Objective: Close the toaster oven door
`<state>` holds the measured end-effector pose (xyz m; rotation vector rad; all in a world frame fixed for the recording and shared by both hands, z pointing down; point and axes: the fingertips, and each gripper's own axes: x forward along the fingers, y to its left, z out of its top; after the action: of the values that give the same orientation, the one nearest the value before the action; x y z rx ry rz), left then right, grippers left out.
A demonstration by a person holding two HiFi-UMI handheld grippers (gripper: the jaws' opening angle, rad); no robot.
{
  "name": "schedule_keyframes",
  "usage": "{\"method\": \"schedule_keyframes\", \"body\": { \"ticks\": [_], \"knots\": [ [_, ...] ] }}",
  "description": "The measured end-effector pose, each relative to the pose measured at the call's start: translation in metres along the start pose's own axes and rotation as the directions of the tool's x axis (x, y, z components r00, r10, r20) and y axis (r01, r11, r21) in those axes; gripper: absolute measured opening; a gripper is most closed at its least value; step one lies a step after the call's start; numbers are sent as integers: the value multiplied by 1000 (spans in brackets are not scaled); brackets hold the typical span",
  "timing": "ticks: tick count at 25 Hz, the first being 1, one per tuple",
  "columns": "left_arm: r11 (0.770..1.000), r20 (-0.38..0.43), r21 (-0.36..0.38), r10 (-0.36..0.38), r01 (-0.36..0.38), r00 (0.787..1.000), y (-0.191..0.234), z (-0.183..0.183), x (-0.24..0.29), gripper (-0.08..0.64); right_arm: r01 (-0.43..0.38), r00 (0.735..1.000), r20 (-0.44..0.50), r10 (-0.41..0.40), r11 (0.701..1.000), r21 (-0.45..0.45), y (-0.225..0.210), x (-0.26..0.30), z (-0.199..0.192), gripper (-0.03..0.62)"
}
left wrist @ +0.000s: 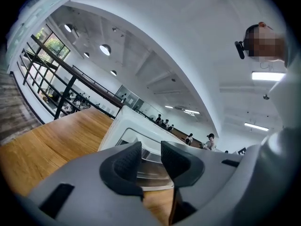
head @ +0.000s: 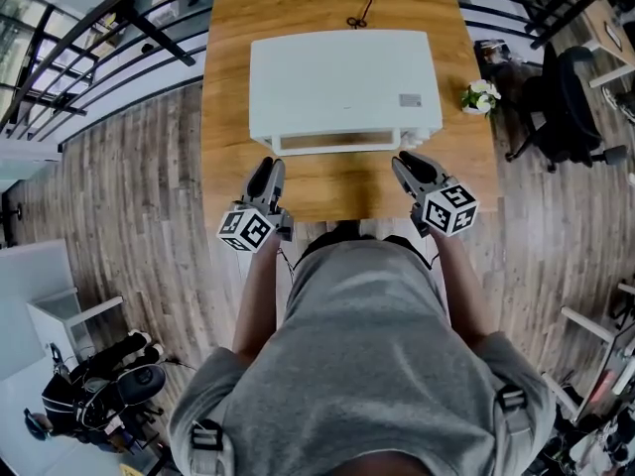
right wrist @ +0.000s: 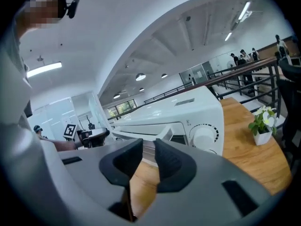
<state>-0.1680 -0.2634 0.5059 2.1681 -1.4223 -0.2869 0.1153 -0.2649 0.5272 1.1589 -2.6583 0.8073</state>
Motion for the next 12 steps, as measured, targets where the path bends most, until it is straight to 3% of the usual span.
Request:
{"method": "schedule_keyframes", "body": {
  "ticks": [4,7,12],
  "knots": [
    [999,-6,43,25,-25,1000,-17,-6,-14,110,14,999,-29,-16,998,-66,2,-16,-12,27],
    [988,-51,146,52,-44,997,-30,-15,-22,44,7,999,-42,-11,997,-83,3,-26,-17,5],
    [950,-136,310,72,-27,988,-50,-31,-34,25,5,996,-85,-22,980,-199,8,-35,-25,5]
  ]
}}
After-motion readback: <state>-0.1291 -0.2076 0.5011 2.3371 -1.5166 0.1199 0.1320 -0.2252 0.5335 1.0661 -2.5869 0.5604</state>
